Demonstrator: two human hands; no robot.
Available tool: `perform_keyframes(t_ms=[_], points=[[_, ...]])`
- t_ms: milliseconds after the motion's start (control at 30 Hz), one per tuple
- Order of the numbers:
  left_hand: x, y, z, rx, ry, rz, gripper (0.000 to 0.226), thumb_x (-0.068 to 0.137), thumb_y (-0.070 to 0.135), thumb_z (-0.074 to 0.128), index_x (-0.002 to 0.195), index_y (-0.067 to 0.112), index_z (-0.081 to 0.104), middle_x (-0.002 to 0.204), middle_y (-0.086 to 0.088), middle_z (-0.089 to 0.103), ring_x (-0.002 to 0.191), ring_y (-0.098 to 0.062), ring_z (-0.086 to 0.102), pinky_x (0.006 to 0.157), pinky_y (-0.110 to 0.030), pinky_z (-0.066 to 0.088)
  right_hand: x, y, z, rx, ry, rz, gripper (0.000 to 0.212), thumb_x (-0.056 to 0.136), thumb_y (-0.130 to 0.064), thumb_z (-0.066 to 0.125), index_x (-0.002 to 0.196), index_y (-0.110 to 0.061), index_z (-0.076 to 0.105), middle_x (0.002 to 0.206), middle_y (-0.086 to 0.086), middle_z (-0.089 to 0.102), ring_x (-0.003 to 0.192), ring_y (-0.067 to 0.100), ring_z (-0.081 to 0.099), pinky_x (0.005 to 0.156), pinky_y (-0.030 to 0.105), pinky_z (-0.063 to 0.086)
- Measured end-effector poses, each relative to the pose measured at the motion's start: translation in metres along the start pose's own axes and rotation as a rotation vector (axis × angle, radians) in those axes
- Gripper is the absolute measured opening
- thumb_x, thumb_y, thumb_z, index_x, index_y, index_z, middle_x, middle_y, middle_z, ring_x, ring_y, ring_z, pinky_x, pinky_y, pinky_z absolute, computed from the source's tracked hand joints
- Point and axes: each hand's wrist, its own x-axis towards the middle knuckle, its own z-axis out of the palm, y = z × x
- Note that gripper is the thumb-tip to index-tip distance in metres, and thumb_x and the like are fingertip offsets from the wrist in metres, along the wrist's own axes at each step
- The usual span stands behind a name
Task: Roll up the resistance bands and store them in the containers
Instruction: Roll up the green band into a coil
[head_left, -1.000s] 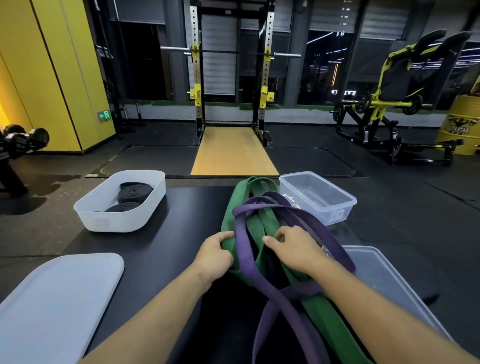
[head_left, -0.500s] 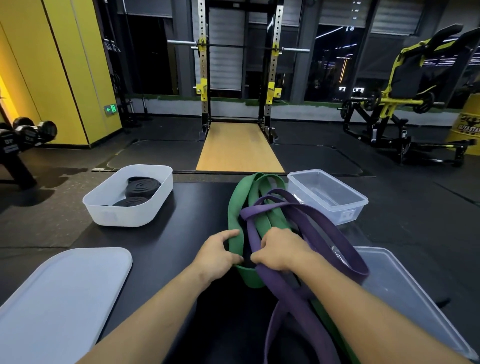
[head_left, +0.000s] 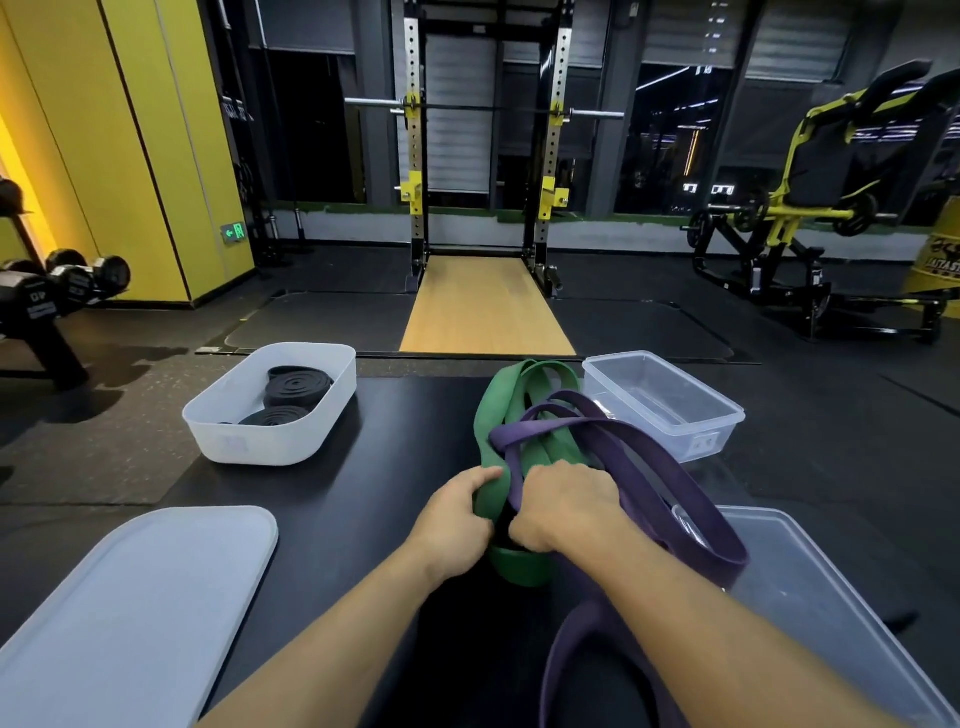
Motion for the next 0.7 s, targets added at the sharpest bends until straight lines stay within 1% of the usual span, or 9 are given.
perform_keyframes(t_ms=[100, 200, 267, 333, 400, 467, 533, 600, 700], points=[[-0.003, 0.003, -0.018, 0.043, 0.169, -0.049, 0.074, 0.082, -0.014, 0.044, 0.139, 0.029, 0.061, 0.13, 0.006, 0.064, 0.115, -0.019, 0.065, 0.102, -0.033, 0.054, -0.001, 0.01, 0.006, 0.167, 0.155, 0.088, 0.028, 0.099, -0.027, 0.046, 0.119, -0.015, 0.062, 0.123, 0.009, 0.067, 0.113, 0.032, 0.064, 0.082, 0.036, 0.044], [-0.001, -0.006, -0.044, 0.141, 0.338, -0.111, 0.069, 0.083, -0.008, 0.045, 0.138, 0.029, 0.062, 0.134, 0.004, 0.063, 0.12, -0.025, 0.062, 0.1, -0.034, 0.052, -0.001, 0.033, 0.013, 0.256, 0.254, 0.156, 0.024, 0.1, -0.02, 0.04, 0.123, -0.015, 0.045, 0.121, 0.013, 0.066, 0.112, 0.039, 0.063, 0.08, 0.042, 0.043], [0.001, -0.015, -0.061, 0.169, 0.407, -0.157, 0.069, 0.082, -0.003, 0.045, 0.14, 0.031, 0.061, 0.138, -0.003, 0.062, 0.127, -0.027, 0.057, 0.102, -0.036, 0.05, 0.0, 0.047, 0.015, 0.206, 0.244, 0.201, 0.031, 0.096, -0.015, 0.043, 0.127, -0.015, 0.041, 0.122, 0.011, 0.066, 0.113, 0.037, 0.064, 0.079, 0.041, 0.041], [0.001, -0.02, -0.07, 0.148, 0.422, -0.19, 0.068, 0.082, -0.003, 0.044, 0.139, 0.031, 0.063, 0.136, -0.009, 0.063, 0.128, -0.028, 0.055, 0.102, -0.036, 0.05, 0.003, 0.055, 0.017, 0.108, 0.155, 0.223, 0.036, 0.095, -0.018, 0.046, 0.131, -0.016, 0.047, 0.127, 0.007, 0.066, 0.117, 0.032, 0.063, 0.084, 0.039, 0.043], [-0.001, -0.02, -0.068, 0.118, 0.382, -0.192, 0.065, 0.083, -0.003, 0.046, 0.136, 0.031, 0.066, 0.13, -0.007, 0.067, 0.111, -0.028, 0.064, 0.088, -0.033, 0.053, 0.006, 0.054, 0.02, 0.066, 0.092, 0.228, 0.032, 0.095, -0.023, 0.05, 0.125, -0.02, 0.059, 0.126, 0.004, 0.066, 0.117, 0.028, 0.063, 0.087, 0.036, 0.045], [-0.003, -0.018, -0.06, 0.104, 0.337, -0.164, 0.057, 0.084, 0.003, 0.051, 0.129, 0.032, 0.069, 0.124, -0.002, 0.068, 0.093, -0.023, 0.068, 0.073, -0.029, 0.051, 0.01, 0.051, 0.025, 0.095, 0.097, 0.227, 0.034, 0.096, -0.032, 0.052, 0.127, -0.02, 0.06, 0.132, 0.004, 0.06, 0.121, 0.027, 0.06, 0.088, 0.037, 0.044], [-0.005, -0.014, -0.051, 0.128, 0.308, -0.106, 0.04, 0.087, 0.01, 0.06, 0.117, 0.032, 0.073, 0.128, 0.002, 0.066, 0.103, -0.02, 0.065, 0.081, -0.028, 0.049, 0.018, 0.052, 0.031, 0.162, 0.101, 0.211, 0.045, 0.096, -0.042, 0.057, 0.133, -0.017, 0.052, 0.139, 0.006, 0.048, 0.129, 0.029, 0.051, 0.094, 0.041, 0.045], [-0.004, -0.011, -0.043, 0.189, 0.282, -0.049, 0.02, 0.089, 0.023, 0.07, 0.106, 0.031, 0.076, 0.138, 0.005, 0.058, 0.124, -0.019, 0.055, 0.097, -0.026, 0.042, 0.025, 0.053, 0.038, 0.247, 0.063, 0.158, 0.046, 0.094, -0.046, 0.064, 0.125, -0.017, 0.045, 0.134, 0.008, 0.052, 0.125, 0.032, 0.054, 0.088, 0.042, 0.047], [-0.007, -0.002, -0.031, 0.23, 0.16, -0.02, 0.029, 0.089, 0.052, 0.074, 0.11, 0.033, 0.077, 0.157, 0.005, 0.037, 0.149, -0.02, 0.029, 0.114, -0.031, 0.028, 0.028, 0.054, 0.046, 0.292, 0.113, 0.105, 0.04, 0.095, -0.038, 0.066, 0.106, -0.021, 0.032, 0.106, 0.005, 0.062, 0.102, 0.033, 0.062, 0.073, 0.039, 0.044]])
